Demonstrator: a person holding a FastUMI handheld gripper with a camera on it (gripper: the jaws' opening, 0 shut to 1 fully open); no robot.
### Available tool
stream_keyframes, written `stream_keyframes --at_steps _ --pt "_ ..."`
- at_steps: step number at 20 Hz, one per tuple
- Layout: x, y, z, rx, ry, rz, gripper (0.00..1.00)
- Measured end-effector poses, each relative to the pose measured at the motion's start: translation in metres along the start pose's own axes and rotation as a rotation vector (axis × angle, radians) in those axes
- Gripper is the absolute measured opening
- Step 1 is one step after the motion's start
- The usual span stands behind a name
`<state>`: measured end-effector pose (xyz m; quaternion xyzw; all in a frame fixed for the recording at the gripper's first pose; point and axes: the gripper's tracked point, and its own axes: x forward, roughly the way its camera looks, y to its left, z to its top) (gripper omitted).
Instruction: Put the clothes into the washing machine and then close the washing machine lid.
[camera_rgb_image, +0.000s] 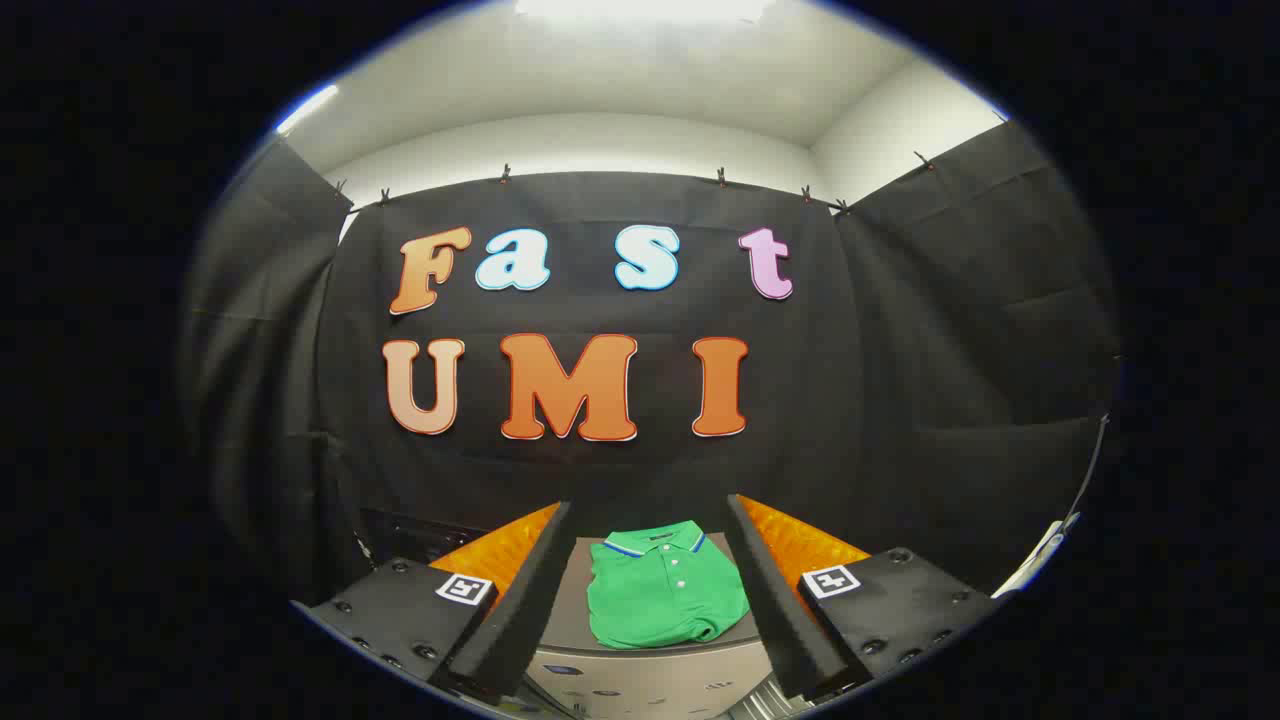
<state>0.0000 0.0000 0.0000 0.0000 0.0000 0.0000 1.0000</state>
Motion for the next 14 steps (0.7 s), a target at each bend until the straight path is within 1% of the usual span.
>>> stream_keyframes --at_steps 5,9,14 --pt "-0.0051 0.0036 0.0021 0.070 -0.007 0.011 0.97" --pt "-0.0031 -0.0008 0.0038 0.054 -0.005 0.000 0.97" --pt "-0.0011 0.0080 0.0039 0.079 -0.007 0.024 0.97"
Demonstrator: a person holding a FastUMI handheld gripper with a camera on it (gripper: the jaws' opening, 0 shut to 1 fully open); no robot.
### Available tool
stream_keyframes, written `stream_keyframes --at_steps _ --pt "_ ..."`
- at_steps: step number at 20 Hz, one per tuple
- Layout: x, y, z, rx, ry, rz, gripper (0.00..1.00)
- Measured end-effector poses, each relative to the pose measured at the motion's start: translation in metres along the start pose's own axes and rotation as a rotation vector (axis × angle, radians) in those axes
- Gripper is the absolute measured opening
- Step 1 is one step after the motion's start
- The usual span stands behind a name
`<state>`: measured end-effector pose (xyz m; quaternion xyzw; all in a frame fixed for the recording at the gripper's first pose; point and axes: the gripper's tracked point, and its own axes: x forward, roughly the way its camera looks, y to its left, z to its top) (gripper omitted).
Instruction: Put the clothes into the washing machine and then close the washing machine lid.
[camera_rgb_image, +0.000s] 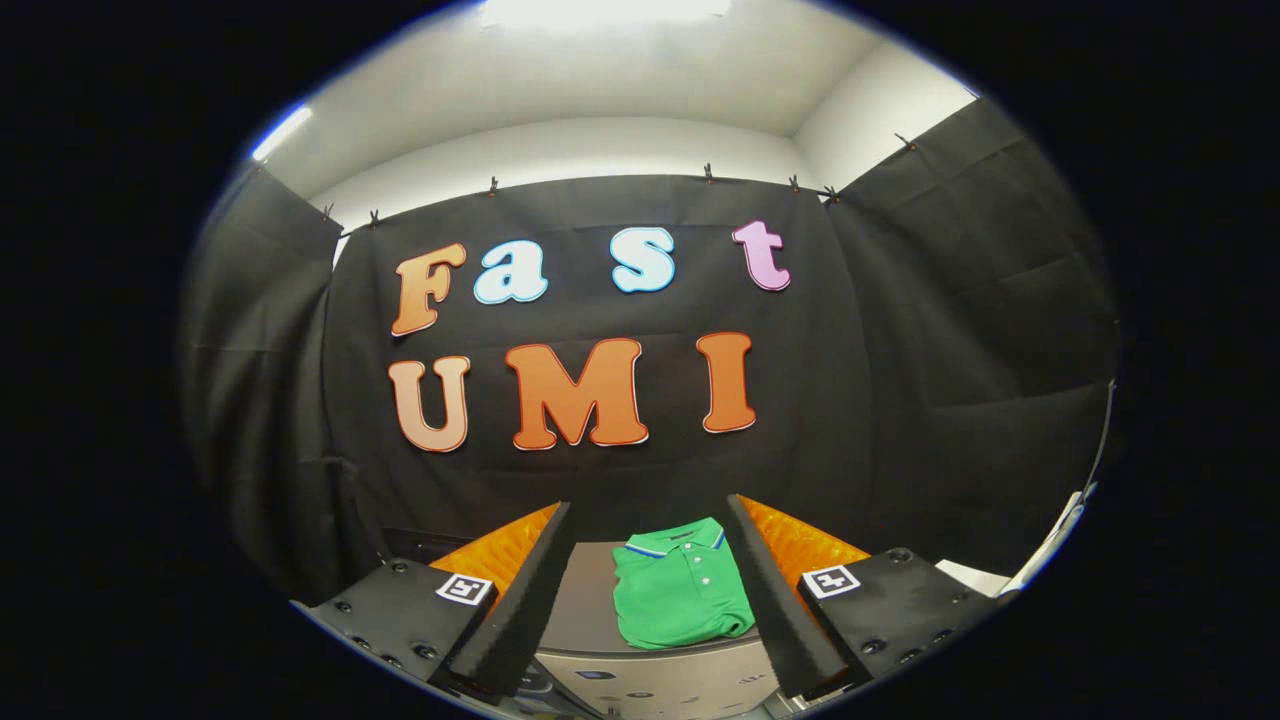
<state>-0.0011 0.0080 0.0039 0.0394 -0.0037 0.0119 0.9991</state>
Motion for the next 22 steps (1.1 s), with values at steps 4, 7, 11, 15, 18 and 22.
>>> stream_keyframes --at_steps 4,7,11,15,18,22 --pt "-0.001 0.002 0.001 -0.024 -0.011 -0.005 0.97" --pt "0.001 0.003 0.008 0.005 -0.022 -0.004 0.97" --pt "0.002 0.004 0.011 0.018 -0.028 0.006 0.97" --pt "0.005 0.001 0.011 -0.003 -0.028 -0.001 0.96" --pt "0.012 0.004 0.023 0.020 -0.063 0.012 0.96" --pt "0.033 0.002 0.030 0.001 -0.082 0.012 0.96"
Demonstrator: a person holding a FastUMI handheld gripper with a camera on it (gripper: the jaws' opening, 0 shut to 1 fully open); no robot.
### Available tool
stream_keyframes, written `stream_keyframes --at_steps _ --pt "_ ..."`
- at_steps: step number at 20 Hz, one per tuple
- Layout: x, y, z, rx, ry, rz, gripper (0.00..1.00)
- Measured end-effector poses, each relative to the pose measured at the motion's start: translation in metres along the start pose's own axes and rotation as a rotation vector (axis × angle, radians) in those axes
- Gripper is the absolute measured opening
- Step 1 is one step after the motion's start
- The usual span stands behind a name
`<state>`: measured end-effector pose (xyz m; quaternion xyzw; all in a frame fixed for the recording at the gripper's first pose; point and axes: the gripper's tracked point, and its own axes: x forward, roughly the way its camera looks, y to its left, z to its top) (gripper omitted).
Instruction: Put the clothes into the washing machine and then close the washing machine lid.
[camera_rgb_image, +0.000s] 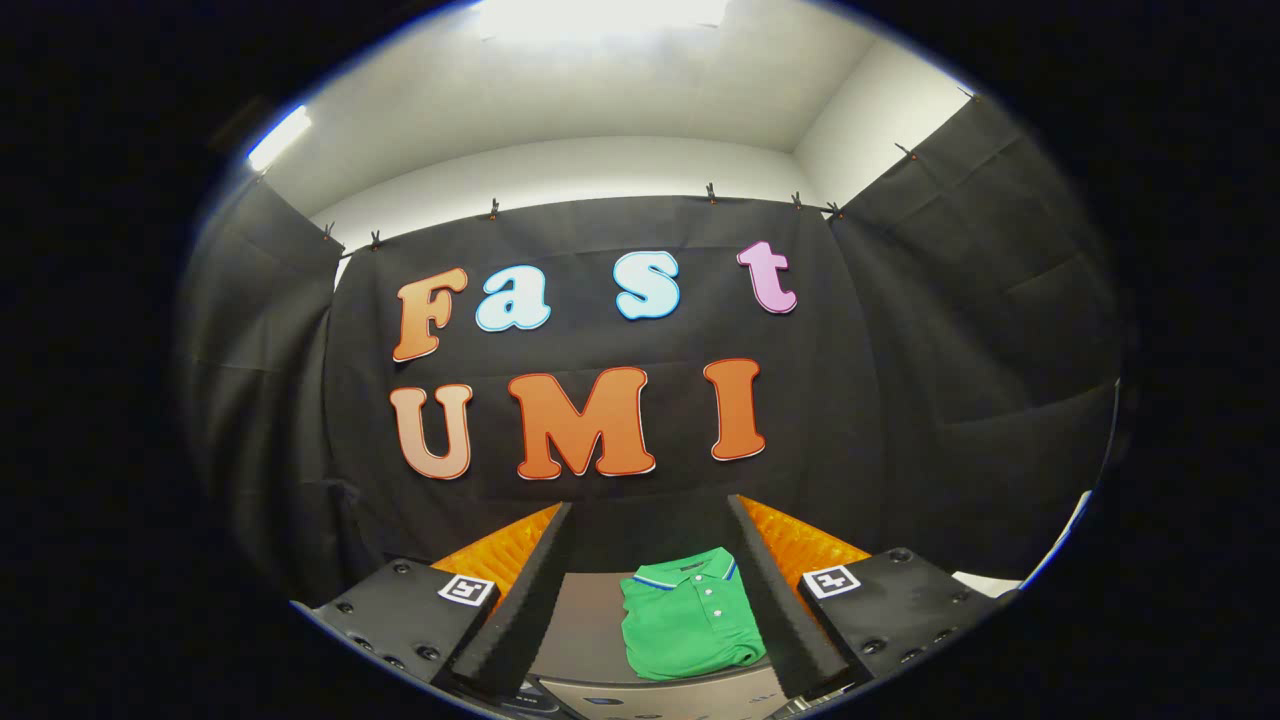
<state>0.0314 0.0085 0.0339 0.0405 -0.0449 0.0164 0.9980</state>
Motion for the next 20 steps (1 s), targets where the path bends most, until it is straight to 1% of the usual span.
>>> stream_keyframes --at_steps 5,8,11,14,16,20 --pt "0.035 -0.010 0.000 -0.045 0.025 -0.009 0.96" --pt "0.072 -0.022 0.000 -0.057 0.073 -0.017 0.96" --pt "0.113 -0.025 -0.011 -0.092 0.147 0.005 0.96" --pt "0.149 -0.025 -0.043 -0.115 0.260 0.030 0.97" --pt "0.169 -0.028 -0.075 -0.129 0.360 0.042 0.97" --pt "0.184 -0.041 -0.144 -0.124 0.596 0.052 0.99"
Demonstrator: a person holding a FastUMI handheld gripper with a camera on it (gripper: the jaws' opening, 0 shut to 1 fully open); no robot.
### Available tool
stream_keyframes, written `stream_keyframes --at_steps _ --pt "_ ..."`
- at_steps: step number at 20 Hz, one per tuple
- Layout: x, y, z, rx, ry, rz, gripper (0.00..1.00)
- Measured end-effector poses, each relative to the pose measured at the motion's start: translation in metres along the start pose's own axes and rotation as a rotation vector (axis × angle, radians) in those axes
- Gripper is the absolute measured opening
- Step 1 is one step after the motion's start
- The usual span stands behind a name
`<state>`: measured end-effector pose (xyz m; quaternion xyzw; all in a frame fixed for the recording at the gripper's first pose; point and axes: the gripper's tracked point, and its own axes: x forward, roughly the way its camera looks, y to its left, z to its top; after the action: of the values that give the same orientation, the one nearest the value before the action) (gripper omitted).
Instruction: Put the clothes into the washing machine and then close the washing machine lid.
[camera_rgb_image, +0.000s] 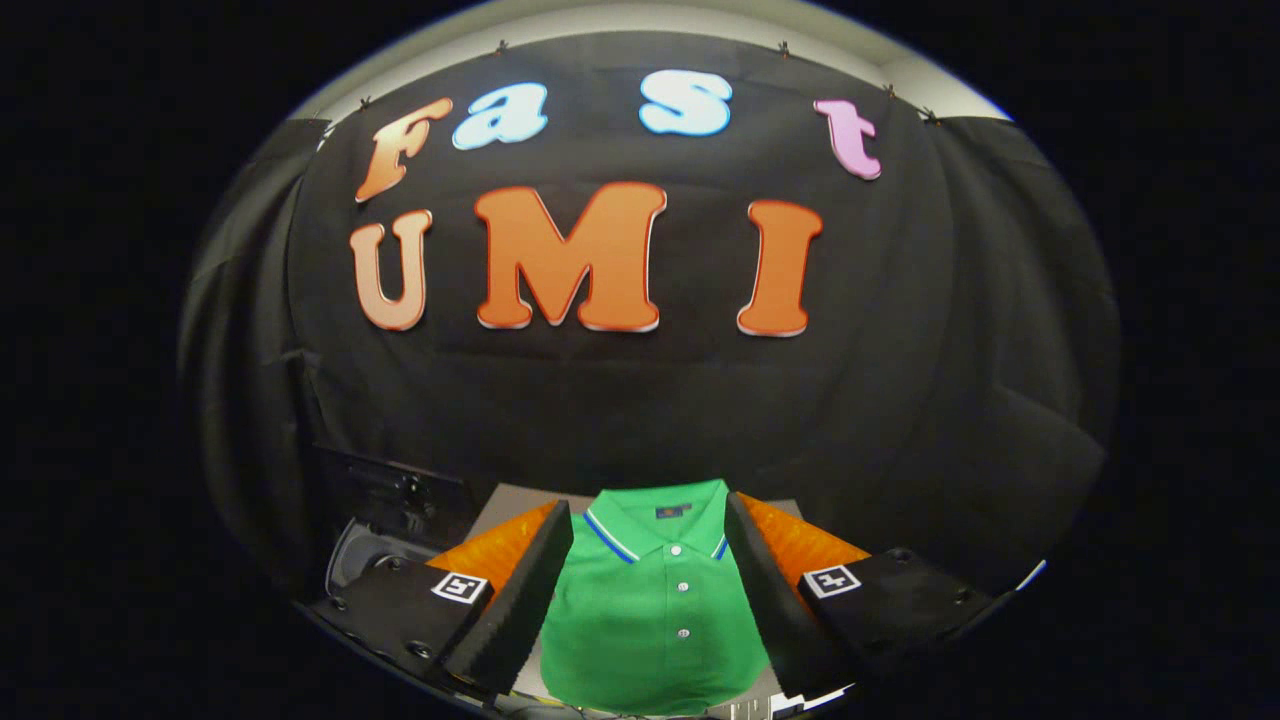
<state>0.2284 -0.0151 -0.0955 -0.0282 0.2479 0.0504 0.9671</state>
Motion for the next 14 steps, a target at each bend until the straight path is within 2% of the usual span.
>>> stream_keyframes --at_steps 7,11,14 --pt "0.054 -0.003 -0.076 -0.003 0.370 0.054 0.99" --pt "0.068 -0.016 -0.118 0.074 0.623 0.046 0.99" --pt "0.075 -0.010 -0.131 0.113 0.723 0.098 0.98"
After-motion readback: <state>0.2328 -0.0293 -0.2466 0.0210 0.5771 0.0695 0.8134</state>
